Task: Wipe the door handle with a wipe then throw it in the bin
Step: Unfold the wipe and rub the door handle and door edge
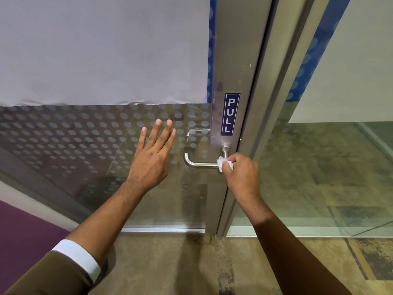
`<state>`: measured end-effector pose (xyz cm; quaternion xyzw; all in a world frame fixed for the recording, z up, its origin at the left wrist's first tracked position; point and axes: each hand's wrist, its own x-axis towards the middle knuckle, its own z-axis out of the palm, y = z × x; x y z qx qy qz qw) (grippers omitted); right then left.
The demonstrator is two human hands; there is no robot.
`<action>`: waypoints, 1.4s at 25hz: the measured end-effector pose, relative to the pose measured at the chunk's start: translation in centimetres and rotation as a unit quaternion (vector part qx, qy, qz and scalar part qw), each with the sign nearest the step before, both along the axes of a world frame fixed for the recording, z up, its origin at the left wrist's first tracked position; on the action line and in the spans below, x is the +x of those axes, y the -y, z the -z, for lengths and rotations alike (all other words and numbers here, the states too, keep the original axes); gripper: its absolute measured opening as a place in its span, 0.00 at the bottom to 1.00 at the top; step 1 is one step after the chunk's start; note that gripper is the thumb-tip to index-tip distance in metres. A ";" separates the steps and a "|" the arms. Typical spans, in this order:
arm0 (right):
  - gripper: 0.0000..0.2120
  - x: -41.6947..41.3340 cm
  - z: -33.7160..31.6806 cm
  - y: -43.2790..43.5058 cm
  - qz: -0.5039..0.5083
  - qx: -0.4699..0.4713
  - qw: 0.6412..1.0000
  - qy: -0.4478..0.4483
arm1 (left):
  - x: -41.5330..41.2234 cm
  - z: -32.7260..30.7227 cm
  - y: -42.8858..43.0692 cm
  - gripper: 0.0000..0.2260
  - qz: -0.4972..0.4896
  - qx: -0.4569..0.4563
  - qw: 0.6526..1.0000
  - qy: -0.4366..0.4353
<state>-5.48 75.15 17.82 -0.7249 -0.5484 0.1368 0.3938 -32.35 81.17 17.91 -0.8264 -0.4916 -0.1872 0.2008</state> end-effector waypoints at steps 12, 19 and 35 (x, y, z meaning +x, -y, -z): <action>0.11 0.3 -0.7 2.3 -0.012 -0.012 0.940 -0.341 | 0.1 0.8 -0.5 0.44 0.009 0.013 1.000 0.014; 0.11 -1.5 -4.9 0.6 0.033 0.072 0.964 -0.255 | -0.4 1.2 -0.8 0.46 0.020 0.024 0.999 0.011; 0.10 -4.1 -14.1 -5.9 0.046 0.391 0.909 0.140 | -0.3 0.5 -0.5 0.45 0.046 0.051 0.997 0.032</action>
